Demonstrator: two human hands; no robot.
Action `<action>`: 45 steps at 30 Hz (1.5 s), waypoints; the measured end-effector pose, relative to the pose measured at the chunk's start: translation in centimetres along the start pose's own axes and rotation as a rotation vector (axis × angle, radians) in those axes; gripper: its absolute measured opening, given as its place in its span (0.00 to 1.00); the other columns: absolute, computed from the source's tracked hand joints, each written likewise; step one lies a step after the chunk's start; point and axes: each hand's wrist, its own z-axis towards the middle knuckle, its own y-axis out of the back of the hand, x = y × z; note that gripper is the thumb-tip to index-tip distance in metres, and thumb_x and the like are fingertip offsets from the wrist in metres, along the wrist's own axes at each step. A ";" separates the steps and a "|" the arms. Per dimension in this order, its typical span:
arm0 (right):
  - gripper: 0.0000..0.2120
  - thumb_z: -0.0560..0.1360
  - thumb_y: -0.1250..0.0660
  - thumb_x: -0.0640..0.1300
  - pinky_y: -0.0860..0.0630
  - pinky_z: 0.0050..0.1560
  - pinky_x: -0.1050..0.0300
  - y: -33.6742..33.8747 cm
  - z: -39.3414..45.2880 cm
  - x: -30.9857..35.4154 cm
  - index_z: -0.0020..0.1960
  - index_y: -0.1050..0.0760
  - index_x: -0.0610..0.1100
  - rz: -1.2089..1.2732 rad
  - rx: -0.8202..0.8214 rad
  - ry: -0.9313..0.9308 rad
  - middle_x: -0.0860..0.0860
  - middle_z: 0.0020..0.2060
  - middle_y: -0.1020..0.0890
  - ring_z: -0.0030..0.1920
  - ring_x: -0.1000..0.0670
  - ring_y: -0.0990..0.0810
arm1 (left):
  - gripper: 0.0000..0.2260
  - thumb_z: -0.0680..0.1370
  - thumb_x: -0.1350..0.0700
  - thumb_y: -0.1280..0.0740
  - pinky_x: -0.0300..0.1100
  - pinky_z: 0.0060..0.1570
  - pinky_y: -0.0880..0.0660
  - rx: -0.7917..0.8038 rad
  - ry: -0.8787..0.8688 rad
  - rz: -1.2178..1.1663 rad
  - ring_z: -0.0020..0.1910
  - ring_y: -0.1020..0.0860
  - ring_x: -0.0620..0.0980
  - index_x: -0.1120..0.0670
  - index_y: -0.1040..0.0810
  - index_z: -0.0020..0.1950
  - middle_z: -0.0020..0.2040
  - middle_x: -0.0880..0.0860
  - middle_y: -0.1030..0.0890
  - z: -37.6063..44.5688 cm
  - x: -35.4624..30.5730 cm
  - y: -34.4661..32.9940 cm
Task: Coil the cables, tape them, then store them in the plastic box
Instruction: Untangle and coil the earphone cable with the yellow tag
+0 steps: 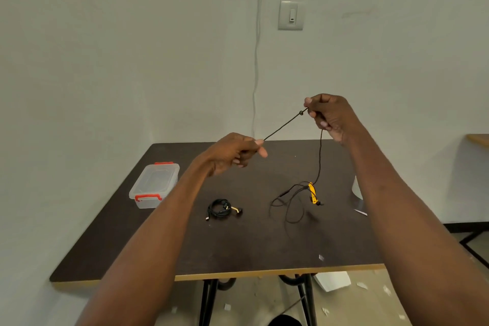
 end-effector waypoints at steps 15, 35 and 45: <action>0.08 0.78 0.32 0.44 0.49 0.27 0.59 -3.1 -2.6 -2.5 0.50 0.18 0.39 -0.059 0.207 -0.018 0.50 0.28 0.28 0.22 0.54 0.44 | 0.09 0.81 0.57 0.38 0.37 0.21 0.45 -0.559 -0.182 -0.778 0.19 0.41 0.42 0.58 0.25 0.42 0.23 0.46 0.37 -0.1 -0.3 1.7; 0.06 0.78 0.32 0.43 0.38 0.34 0.60 -7.6 -3.7 -3.8 0.43 0.20 0.44 -0.155 0.292 0.068 0.52 0.31 0.27 0.32 0.53 0.32 | 0.20 0.75 0.48 0.29 0.39 0.27 0.43 -0.583 -0.098 -0.317 0.25 0.43 0.46 0.65 0.21 0.53 0.27 0.48 0.39 1.3 0.3 -1.5; 0.08 0.81 0.37 0.42 0.40 0.26 0.64 -7.7 -4.2 -3.8 0.44 0.23 0.42 0.002 0.235 -0.004 0.51 0.31 0.25 0.28 0.53 0.31 | 0.12 0.76 0.54 0.29 0.41 0.28 0.48 -0.385 0.070 -0.157 0.26 0.45 0.46 0.55 0.24 0.35 0.28 0.48 0.40 0.4 0.6 -0.7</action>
